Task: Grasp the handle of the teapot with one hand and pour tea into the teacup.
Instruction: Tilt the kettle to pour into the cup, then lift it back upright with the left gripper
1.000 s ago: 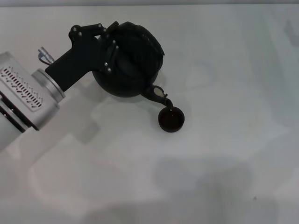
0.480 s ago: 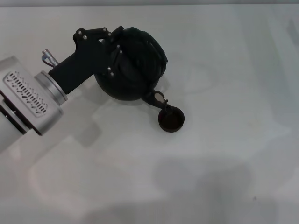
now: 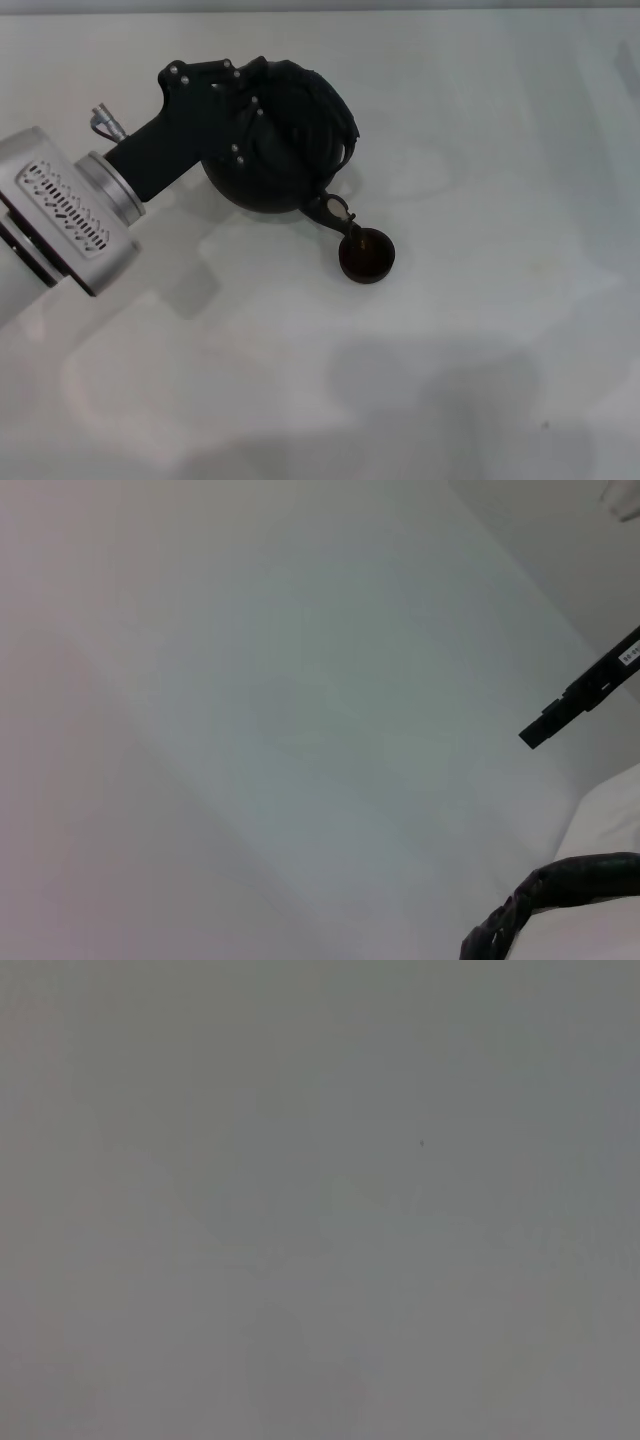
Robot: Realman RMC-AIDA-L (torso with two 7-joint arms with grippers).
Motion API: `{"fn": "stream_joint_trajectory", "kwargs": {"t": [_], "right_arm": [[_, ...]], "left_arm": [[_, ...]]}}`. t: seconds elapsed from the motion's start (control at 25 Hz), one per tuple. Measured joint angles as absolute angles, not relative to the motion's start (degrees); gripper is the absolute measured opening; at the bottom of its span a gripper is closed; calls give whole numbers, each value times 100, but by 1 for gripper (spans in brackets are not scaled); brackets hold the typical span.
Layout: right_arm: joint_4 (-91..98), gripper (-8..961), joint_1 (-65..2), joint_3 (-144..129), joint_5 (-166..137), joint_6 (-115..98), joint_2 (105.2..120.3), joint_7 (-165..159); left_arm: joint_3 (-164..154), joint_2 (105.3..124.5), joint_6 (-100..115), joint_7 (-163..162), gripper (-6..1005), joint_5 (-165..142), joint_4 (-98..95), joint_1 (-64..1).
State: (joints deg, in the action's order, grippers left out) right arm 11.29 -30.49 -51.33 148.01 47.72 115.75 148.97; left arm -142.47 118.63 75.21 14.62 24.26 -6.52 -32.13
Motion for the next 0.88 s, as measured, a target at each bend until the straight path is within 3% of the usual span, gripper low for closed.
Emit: {"fn": "stream_joint_trajectory", "kwargs": {"t": [0.88], "right_arm": [[1134,836,-3061,-5133,14801,4772,11584,14888]], "left_arm": [[-14175,11902,7488,1304,94,2601,-713,-3100]]}}
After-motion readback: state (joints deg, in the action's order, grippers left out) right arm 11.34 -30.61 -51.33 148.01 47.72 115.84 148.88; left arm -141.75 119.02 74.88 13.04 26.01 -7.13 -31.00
